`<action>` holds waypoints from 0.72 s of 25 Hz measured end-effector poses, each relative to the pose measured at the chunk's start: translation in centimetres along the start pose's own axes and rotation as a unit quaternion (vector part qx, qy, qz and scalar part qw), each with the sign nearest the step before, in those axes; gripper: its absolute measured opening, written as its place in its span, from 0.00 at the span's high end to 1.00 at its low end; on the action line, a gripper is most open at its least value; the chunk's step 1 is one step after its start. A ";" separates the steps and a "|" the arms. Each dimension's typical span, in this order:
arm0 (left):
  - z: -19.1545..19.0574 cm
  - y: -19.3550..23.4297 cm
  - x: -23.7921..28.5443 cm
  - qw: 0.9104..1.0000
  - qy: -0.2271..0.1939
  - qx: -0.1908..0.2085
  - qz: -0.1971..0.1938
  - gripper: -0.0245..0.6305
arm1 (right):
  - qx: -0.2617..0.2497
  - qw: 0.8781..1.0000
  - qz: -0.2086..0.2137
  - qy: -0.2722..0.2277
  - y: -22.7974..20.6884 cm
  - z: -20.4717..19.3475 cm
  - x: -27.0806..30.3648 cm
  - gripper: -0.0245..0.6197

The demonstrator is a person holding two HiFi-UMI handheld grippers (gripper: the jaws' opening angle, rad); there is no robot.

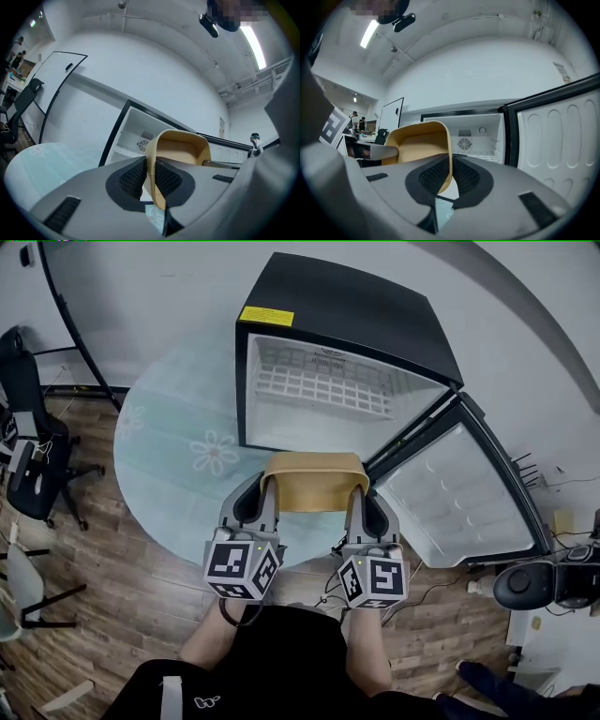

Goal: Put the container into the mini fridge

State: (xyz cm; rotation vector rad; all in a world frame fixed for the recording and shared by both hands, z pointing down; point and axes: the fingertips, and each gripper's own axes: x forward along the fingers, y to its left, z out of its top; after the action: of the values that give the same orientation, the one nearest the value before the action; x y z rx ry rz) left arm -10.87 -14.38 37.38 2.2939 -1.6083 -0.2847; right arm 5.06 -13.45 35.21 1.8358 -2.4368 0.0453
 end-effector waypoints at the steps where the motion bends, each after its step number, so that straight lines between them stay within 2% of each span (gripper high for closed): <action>1: -0.1 -0.2 0.4 1.000 0.003 0.000 -0.004 0.91 | 0.000 1.000 -0.003 0.001 -0.3 -0.1 0.1 0.93; 7: -1.4 -2.0 2.3 1.000 0.024 0.003 -0.017 0.91 | 0.018 1.000 -0.006 0.020 -2.8 -1.4 -0.5 0.93; 10: -2.7 -2.5 3.1 0.999 0.040 0.007 -0.011 0.91 | 0.042 0.998 0.008 0.039 -4.0 -2.7 -0.2 0.93; 18: -6.1 -2.7 5.4 0.995 0.100 0.015 0.004 0.91 | 0.068 0.992 0.005 0.104 -6.4 -6.3 1.1 0.93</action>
State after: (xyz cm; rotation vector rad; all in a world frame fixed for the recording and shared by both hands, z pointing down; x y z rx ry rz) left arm -4.55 -17.75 42.19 2.2565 -1.5285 -0.0271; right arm 11.28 -15.82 41.41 1.7690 -2.3509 0.3913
